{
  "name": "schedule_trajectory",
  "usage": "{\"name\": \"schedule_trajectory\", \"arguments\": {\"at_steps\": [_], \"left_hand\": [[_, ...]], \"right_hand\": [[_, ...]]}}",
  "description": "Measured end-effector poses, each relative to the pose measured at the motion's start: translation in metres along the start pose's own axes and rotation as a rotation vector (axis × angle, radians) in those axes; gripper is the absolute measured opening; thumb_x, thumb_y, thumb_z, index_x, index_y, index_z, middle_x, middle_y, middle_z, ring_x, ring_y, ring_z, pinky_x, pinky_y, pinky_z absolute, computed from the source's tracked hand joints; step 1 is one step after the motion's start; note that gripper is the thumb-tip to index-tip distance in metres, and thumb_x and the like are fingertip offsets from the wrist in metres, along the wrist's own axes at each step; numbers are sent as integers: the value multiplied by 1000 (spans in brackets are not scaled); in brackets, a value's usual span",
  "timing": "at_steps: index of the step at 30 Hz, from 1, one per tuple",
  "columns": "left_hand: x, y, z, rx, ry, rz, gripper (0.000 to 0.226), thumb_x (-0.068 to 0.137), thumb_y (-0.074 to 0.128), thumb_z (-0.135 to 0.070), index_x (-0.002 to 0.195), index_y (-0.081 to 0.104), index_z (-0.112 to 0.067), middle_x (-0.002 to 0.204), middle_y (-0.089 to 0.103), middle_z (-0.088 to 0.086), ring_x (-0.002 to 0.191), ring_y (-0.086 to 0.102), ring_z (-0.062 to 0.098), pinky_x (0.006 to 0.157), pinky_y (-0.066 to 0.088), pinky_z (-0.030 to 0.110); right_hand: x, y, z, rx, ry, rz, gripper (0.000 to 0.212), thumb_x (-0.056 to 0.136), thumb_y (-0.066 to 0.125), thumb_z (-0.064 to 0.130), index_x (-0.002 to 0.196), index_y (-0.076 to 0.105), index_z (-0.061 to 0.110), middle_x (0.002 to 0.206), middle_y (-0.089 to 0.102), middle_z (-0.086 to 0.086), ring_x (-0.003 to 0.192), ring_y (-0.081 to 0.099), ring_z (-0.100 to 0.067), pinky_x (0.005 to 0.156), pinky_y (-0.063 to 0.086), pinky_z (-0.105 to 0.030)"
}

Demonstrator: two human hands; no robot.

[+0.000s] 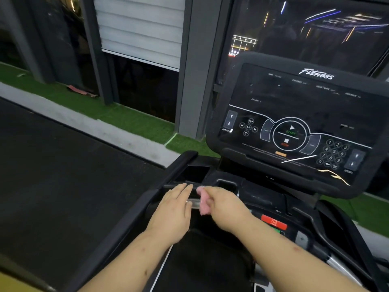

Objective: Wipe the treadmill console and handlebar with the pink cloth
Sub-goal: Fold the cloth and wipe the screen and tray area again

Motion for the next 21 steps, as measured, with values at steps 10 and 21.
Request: {"name": "schedule_trajectory", "arguments": {"at_steps": [10,21], "left_hand": [[60,-20,-45,-627,-75,25,41,103,59,-28,141,55,-42,124,67,-22,112,64,-4,106,51,31],[126,-43,-71,-620,-24,13,22,89,78,-24,94,61,-37,93,69,-7,80,66,9,76,57,34]], "right_hand": [[11,-37,-35,1336,231,-65,28,108,45,12,131,61,9,122,72,-20,114,70,-31,97,57,-46],[26,-79,-46,1245,244,-166,22,93,68,17,108,66,0,85,66,-20,74,59,-32,67,46,-42]]}}
Point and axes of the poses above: each hand's wrist, its own x-axis towards the middle knuckle, its own y-axis out of the palm, z = x × y, the point moved 9 cm from there along x, towards the middle knuckle
